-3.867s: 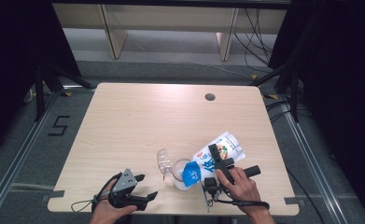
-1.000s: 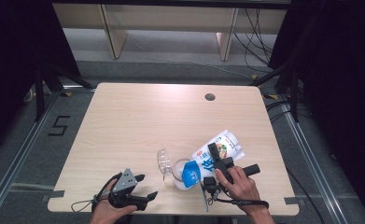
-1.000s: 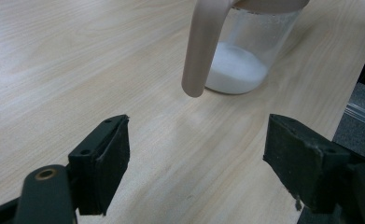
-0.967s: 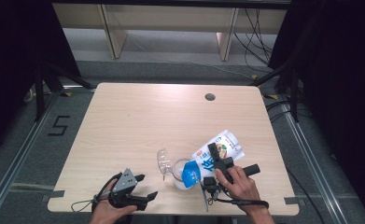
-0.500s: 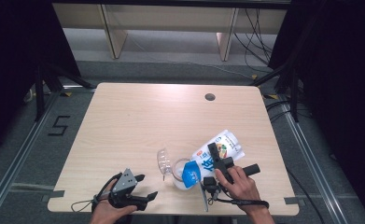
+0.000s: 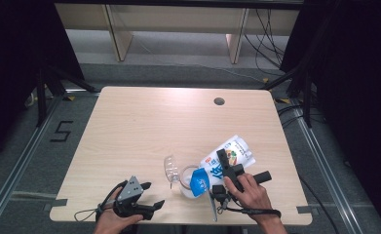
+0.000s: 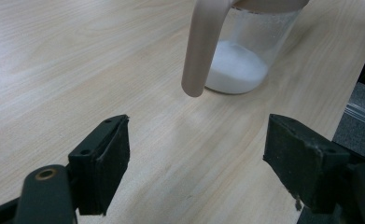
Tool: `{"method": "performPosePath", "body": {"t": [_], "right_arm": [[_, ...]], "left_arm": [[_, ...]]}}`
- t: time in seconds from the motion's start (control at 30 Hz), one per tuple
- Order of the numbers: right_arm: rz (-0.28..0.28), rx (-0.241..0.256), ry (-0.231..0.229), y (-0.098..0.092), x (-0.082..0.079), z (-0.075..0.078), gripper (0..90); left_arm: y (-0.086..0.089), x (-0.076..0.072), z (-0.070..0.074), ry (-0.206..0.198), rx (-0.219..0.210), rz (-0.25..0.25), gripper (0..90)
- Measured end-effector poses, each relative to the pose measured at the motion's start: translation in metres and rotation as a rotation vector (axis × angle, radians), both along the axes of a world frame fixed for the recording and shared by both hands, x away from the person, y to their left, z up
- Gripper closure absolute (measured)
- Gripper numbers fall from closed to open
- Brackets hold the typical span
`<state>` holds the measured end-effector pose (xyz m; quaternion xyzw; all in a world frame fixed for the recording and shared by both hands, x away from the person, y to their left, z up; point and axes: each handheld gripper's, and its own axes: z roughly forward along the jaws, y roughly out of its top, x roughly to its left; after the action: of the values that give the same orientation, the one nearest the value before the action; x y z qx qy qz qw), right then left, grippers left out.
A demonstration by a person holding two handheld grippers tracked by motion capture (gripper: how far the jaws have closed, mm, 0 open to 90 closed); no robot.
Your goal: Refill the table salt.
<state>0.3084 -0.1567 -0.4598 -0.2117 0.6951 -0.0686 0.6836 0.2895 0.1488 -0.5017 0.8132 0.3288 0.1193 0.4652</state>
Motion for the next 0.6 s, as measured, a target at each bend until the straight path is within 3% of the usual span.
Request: {"method": "performPosePath", "body": {"t": [0.17,0.23,0.27,0.6], "right_arm": [[-0.009,0.015,0.002,-0.0005,-0.0006,-0.0007,67.2],[0.000,-0.002,-0.001,0.0001,0.0000,0.0003,67.2],[-0.009,0.017,0.002,-0.0004,-0.0007,-0.0007,67.3],[0.000,-0.006,-0.002,0.0001,0.0001,0.0003,67.8]], "left_arm": [[-0.0004,-0.0004,-0.0002,0.005,-0.003,0.006,21.9],[0.0001,-0.0002,0.0000,0.004,0.004,0.004,22.0],[0.0003,0.0000,0.0001,0.001,0.006,0.001,21.9],[0.0005,0.0002,0.0002,0.000,0.008,-0.002,22.0]]}}
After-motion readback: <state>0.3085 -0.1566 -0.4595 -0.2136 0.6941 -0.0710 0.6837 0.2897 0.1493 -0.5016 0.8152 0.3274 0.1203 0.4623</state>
